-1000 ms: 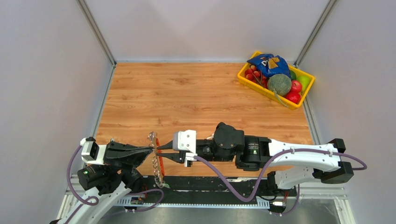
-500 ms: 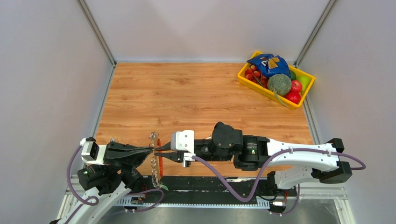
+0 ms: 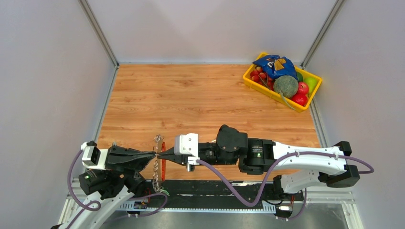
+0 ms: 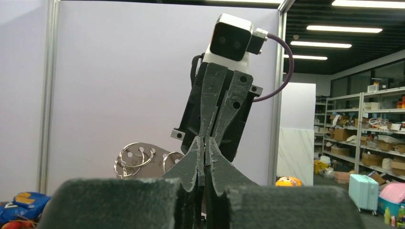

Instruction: Put the keys on the keyring

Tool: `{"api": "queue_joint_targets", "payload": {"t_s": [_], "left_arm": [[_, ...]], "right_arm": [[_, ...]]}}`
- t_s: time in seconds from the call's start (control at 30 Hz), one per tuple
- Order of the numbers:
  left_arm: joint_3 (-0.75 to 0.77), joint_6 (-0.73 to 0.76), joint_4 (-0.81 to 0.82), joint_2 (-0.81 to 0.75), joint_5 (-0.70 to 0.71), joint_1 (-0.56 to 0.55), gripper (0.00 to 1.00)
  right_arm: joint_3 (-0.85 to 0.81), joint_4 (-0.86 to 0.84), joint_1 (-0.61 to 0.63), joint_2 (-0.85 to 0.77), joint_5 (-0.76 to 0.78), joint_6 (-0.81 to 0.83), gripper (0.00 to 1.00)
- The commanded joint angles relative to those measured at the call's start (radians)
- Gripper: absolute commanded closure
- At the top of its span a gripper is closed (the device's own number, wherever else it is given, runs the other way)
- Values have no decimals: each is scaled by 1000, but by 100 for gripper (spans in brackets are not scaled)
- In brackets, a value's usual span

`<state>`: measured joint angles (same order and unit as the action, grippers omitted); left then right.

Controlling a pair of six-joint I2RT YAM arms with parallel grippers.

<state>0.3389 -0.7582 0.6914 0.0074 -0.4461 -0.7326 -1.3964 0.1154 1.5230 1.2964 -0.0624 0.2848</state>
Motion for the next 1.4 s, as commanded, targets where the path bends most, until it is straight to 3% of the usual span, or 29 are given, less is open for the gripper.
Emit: {"api": "queue_joint_targets", "payload": {"t_s": [0.0, 0.17, 0.47, 0.67, 0.9, 1.03, 1.37], "left_arm": [[13, -22, -3, -14, -35, -1, 100], [44, -5, -144, -14, -58, -1, 93], [107, 86, -383, -52, -1, -1, 62], [126, 117, -434, -50, 0, -1, 50], [111, 127, -449, -39, -49, 0, 49], [107, 141, -464, -40, -56, 0, 49], [68, 199, -493, -38, -46, -1, 50]], "right_arm": [[-33, -14, 3, -11, -5, 3, 100], [-19, 15, 4, -40, -10, -1, 100], [64, 79, 4, -128, -17, 10, 100], [106, 165, 4, -197, -74, 37, 100], [88, 289, 4, -222, -184, 127, 100], [93, 318, 11, -209, -140, 205, 100], [226, 247, 148, -188, 286, 468, 100]]}}
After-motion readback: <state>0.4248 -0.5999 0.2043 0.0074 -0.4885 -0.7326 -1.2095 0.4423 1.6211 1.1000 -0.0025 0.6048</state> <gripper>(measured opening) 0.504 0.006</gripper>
